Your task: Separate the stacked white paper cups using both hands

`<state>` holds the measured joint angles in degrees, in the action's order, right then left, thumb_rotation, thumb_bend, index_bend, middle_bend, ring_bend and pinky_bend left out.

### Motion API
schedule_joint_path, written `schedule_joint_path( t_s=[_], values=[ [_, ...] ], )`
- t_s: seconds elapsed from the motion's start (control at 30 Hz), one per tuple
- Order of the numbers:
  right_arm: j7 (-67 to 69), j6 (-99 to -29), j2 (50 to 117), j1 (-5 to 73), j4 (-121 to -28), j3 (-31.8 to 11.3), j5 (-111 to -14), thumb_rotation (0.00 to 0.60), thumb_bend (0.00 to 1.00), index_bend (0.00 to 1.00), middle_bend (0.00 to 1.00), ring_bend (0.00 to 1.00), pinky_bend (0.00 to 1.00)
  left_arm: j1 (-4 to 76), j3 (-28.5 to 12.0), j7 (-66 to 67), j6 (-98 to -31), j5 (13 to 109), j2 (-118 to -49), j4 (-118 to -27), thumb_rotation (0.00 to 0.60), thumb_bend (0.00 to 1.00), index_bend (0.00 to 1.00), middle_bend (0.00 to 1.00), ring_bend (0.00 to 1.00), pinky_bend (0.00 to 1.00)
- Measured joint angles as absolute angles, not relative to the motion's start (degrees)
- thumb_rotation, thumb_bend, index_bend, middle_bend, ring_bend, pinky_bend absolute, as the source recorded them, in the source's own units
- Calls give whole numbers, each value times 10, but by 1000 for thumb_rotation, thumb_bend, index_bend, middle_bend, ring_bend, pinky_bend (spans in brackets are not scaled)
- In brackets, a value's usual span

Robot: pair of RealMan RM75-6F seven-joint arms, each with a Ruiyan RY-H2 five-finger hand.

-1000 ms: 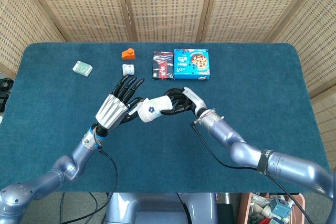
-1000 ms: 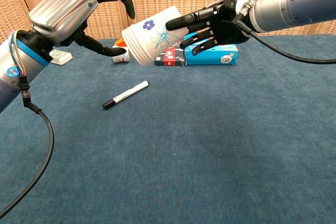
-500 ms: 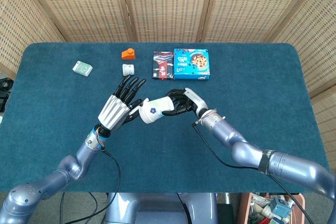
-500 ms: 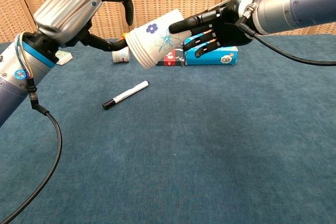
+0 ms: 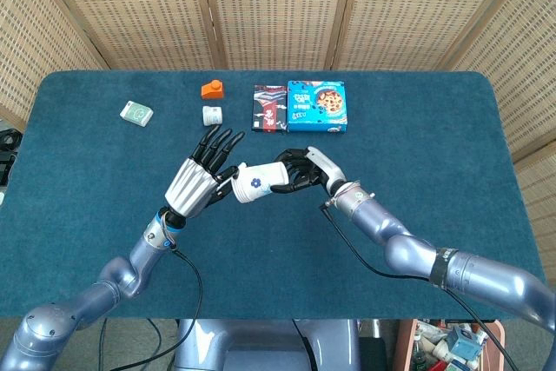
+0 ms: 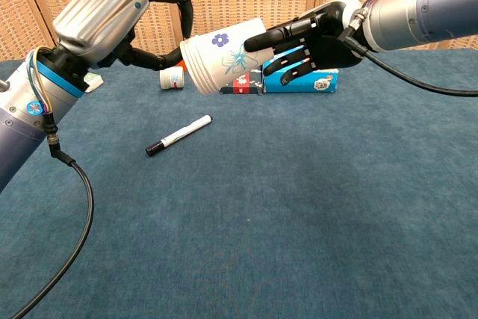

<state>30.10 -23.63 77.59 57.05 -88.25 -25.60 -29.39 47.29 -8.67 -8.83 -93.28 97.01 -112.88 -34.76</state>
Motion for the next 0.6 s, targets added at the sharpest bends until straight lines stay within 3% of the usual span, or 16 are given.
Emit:
schedule_joint_path(
  t_s=[0.4,0.6],
  values=[
    [306,-231,770,566,-887,-256,-304,600,453,551,645,535,648,480,-82,-87,-929,964,-1133,-342,600,557,662,39,0,0],
    [309,-229,767,563,-888,-257,-309,600,455,550,645,535,648,483,-79,-85,-926,960,-1133,-335,600,601,702,50,0,0]
  ],
)
